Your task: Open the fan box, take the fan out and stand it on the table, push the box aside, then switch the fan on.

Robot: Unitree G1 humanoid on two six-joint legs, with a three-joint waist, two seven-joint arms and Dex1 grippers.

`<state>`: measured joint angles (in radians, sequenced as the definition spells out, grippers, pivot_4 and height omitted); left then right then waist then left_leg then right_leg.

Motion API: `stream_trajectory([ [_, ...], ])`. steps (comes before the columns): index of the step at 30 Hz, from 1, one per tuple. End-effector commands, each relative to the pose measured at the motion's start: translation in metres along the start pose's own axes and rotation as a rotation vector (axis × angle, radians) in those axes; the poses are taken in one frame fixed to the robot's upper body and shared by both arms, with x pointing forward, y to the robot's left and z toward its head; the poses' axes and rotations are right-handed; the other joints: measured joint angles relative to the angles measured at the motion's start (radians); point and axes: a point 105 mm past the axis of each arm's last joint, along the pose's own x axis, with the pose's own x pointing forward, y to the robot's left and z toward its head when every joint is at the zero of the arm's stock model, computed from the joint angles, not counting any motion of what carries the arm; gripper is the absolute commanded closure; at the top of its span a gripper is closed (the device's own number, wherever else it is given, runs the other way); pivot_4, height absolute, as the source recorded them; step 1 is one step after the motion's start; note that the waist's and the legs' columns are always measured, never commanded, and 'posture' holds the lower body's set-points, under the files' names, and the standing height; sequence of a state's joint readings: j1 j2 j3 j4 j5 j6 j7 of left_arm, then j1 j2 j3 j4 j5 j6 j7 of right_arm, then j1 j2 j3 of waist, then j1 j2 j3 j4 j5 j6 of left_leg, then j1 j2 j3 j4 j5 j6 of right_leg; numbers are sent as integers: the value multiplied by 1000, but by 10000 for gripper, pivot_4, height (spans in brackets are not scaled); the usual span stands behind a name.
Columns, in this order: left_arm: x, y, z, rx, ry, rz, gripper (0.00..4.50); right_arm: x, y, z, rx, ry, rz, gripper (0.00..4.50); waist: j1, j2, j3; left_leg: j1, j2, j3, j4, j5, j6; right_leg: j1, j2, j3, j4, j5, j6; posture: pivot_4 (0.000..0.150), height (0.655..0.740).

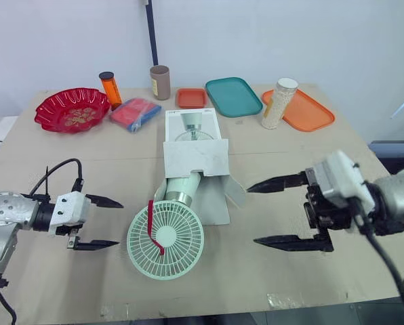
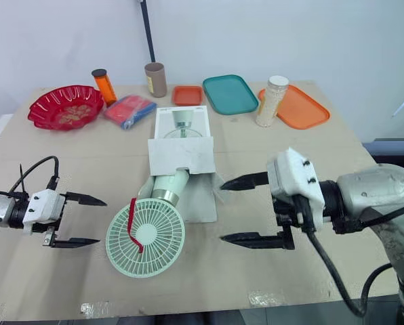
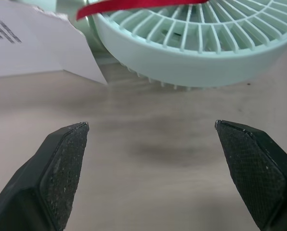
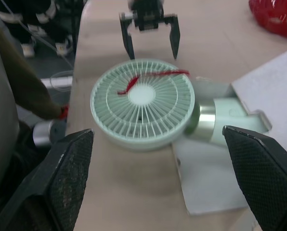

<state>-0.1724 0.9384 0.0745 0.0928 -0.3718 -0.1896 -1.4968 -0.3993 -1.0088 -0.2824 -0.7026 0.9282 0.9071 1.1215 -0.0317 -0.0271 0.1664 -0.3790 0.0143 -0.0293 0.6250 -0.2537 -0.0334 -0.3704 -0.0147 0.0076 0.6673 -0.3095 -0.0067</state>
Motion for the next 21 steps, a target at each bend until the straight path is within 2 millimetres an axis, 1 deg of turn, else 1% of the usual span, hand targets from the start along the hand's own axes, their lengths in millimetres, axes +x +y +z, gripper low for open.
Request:
stream_trajectory([
  [1,1,1,5,70,-19,-10,0,-1,1,10,36,-41,-8,1148,0,0,0,0,0,0,0,0,0,0,0,0,0,0,0,1500,7382],
  [4,2,4,8,124,-36,5,0,2,5,8,56,-35,2,1148,1,0,0,-1,0,0,1,0,0,0,0,0,0,0,0,1500,7382],
  [7,2,5,17,289,-69,19,0,4,4,2,64,-22,-15,1148,1,0,0,-1,0,0,2,0,1,0,0,0,1,0,0,1500,7382],
  [9,2,4,20,384,-79,27,0,5,4,0,66,-18,-19,1148,2,0,0,-1,0,0,3,-1,1,0,0,0,1,0,0,1500,7382],
  [10,2,4,20,465,-73,29,0,5,4,0,65,-15,-17,1148,2,0,0,-1,0,0,3,-1,1,0,0,0,1,0,0,1500,7382],
  [12,5,7,21,564,-76,56,0,6,6,0,68,-16,-14,1148,3,1,0,-2,0,0,5,-1,2,0,0,0,1,1,0,1500,7382],
  [13,6,7,20,577,-82,58,0,7,7,0,66,-17,-14,1148,6,1,0,-2,0,0,5,-1,2,0,0,0,1,1,0,1500,7382],
  [17,8,-3,11,677,-67,-6,0,7,6,-1,61,-12,-23,1148,8,1,-1,-4,1,0,10,-2,4,0,1,-1,3,1,0,1500,7382],
  [18,8,-3,11,731,-67,-10,0,7,6,-1,60,-11,-25,1148,8,1,-1,-4,1,0,10,-2,4,0,1,-1,3,1,1,1500,7382],
  [21,12,4,18,895,-90,39,0,7,6,-2,58,-9,-30,1148,9,1,-1,-5,1,0,11,-2,4,0,1,-1,3,1,1,1500,7382],
])
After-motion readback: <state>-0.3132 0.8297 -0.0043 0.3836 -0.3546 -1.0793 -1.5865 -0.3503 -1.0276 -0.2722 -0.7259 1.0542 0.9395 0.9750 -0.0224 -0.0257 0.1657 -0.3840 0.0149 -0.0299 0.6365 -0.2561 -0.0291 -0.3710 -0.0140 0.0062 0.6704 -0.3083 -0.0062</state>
